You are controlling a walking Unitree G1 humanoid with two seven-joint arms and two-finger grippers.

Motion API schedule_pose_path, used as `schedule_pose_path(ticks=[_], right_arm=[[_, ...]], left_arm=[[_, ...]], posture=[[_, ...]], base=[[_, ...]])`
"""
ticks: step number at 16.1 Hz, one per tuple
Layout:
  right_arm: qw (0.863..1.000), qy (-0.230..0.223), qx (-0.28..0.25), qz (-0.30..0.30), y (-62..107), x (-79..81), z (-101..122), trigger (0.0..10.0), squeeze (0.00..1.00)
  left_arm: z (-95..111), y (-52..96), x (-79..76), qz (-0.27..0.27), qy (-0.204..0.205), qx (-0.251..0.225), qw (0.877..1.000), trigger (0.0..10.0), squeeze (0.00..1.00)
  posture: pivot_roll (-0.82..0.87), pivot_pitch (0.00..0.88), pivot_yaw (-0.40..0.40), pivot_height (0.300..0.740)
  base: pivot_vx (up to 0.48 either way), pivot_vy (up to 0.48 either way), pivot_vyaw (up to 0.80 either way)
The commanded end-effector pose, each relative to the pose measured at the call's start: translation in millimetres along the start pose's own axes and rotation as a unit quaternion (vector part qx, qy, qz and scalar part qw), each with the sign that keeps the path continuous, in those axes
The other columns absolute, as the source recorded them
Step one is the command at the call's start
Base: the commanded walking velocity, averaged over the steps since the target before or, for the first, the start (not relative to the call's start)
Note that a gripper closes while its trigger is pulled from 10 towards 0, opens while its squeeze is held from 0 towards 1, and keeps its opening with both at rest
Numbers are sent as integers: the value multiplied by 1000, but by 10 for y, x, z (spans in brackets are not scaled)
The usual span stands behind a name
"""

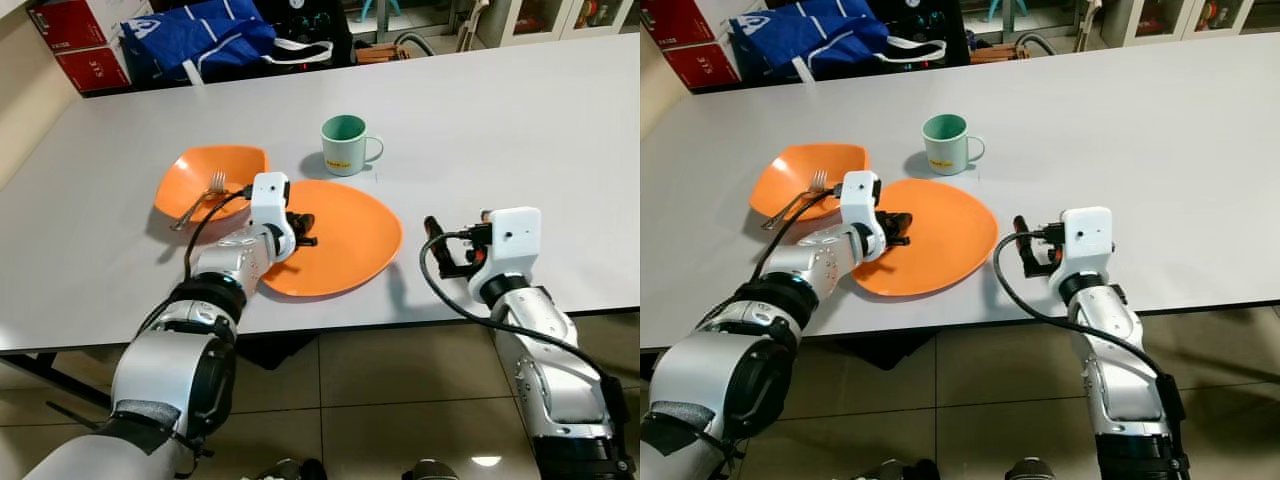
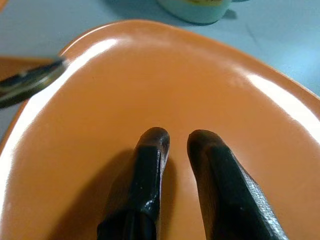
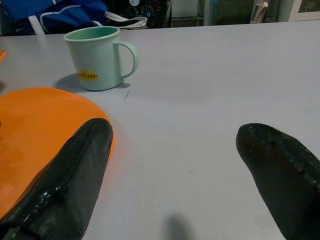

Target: Setting the table

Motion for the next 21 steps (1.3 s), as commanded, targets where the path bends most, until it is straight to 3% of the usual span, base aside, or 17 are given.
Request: schedule_pose_path(ticks=[1,5,7,8,11,13,16,18,21], right_arm=[[1000,-8,1,9,18,41,4,10000,0],[1000,-6,5,5,1,54,-13,10000,0],[1000,-8,4,12,12,72,-1,10000,0],[1000,-8,5,13,11,76,-5,10000,0],[1000,-11,6,13,13,96,-33,10000,0],[1000,-13,5,9,9,94,-49,10000,0],[999,-20,-2,25,15,144,-54,10000,0],[998,-39,-9,57,28,191,-12,10000,0],[997,-36,-13,67,26,188,12,10000,0]], left_arm=[[170,4,-46,-13,-11,-20,1000,10000,0],[469,58,-219,-57,-21,-73,995,10000,0],[631,189,-343,-86,-29,-115,989,10000,0],[671,256,-381,-94,-37,-131,986,10000,0],[734,663,-383,-93,-76,-206,971,10000,0],[634,969,-264,-54,-124,-244,960,10000,0],[376,1254,-119,-3,-159,-259,953,10000,0],[86,1401,-76,9,-166,-232,958,10000,0],[-186,1478,-39,23,-179,-201,963,10000,0]], posture=[[-296,57,168,740],[-280,50,167,740],[-273,46,169,740],[-271,44,171,740],[-256,27,186,740],[-240,22,190,740],[-219,6,189,740],[-213,0,182,740],[-217,0,178,740]], base=[[0,0,0],[0,0,0],[0,0,0],[0,0,0],[0,0,0],[0,0,0],[0,0,0],[0,0,0],[0,0,0]])
Point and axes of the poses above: a point about 5 cm out from each wrist's last joint towards the gripper, its own y axis pointing back from the gripper into the wrist, its own z axis along the axis of the wrist's last joint, x = y × z, the point moved 2 cm from there along -y, pointing out of the wrist towards the gripper, and after that the axes turned 3 degrees about -y, right-handed, at the moved point
